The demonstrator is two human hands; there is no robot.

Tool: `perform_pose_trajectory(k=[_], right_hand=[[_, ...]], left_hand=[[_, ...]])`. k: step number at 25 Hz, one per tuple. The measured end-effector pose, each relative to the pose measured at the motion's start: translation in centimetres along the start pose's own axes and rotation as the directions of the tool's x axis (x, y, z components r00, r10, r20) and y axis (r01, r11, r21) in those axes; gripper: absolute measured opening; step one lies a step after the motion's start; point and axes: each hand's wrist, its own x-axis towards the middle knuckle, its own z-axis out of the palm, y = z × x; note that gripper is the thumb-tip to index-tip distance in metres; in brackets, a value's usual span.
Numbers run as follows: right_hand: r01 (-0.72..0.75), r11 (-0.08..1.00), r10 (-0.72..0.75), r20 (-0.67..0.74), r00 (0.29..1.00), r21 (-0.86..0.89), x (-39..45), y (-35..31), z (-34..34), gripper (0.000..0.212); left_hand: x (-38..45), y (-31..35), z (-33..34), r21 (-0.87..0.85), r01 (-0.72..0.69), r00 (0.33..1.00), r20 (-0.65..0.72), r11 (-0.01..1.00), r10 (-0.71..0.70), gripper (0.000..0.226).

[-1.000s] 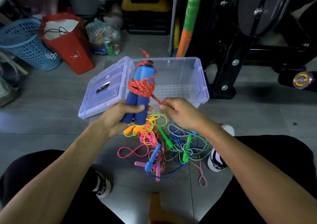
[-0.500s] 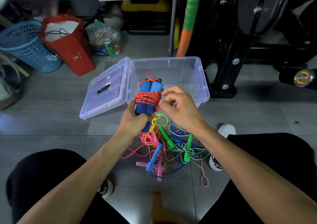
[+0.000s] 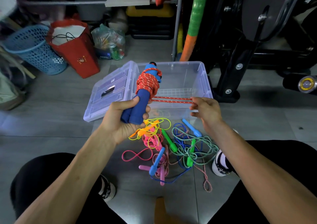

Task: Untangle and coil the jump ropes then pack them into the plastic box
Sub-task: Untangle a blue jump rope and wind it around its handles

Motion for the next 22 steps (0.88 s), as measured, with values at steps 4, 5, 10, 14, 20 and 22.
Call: perform_pose_trajectory(k=[4, 5, 10, 14, 20, 22], right_hand=[[0.064, 0.998, -0.064, 0.023, 0.998, 0.029, -1.3, -0.7, 1.0, 0.017], [0.104, 0.993, -0.107, 0.041, 0.993, 0.053, -2.1, -1.3, 1.3, 0.016], [0.426, 0.904, -0.394, 0.31, 0.865, -0.041, -5.4, -2.5, 1.5, 0.022], [0.363, 0.932, -0.33, 0.392, 0.859, -0.012, -5.5, -2.8, 2.7, 0.024], [0.372, 0.917, -0.334, 0.238, 0.912, -0.141, -3.3, -2.3, 3.4, 0.026], [0.488, 0.832, -0.436, 0.233, 0.869, -0.265, -3.1, -1.9, 3.6, 0.013]], left_hand=[[0.8, 0.1, -0.3, -0.027, -0.06, 0.978, -0.201, 0.998, 0.053, 0.028], [1.4, -0.1, -0.5, 0.046, -0.056, 0.958, -0.28, 0.997, 0.066, 0.025], [3.6, -2.9, -0.4, 0.564, -0.037, 0.825, -0.448, 0.825, 0.344, 0.031], [3.4, -5.4, 1.2, 0.952, 0.048, 0.735, -0.238, 0.301, 0.635, 0.026], [2.8, -7.6, 2.7, 0.998, 0.058, 0.759, -0.043, -0.001, 0.65, 0.037], [2.9, -7.6, 2.7, 0.999, 0.04, 0.76, -0.045, 0.023, 0.648, 0.038]])
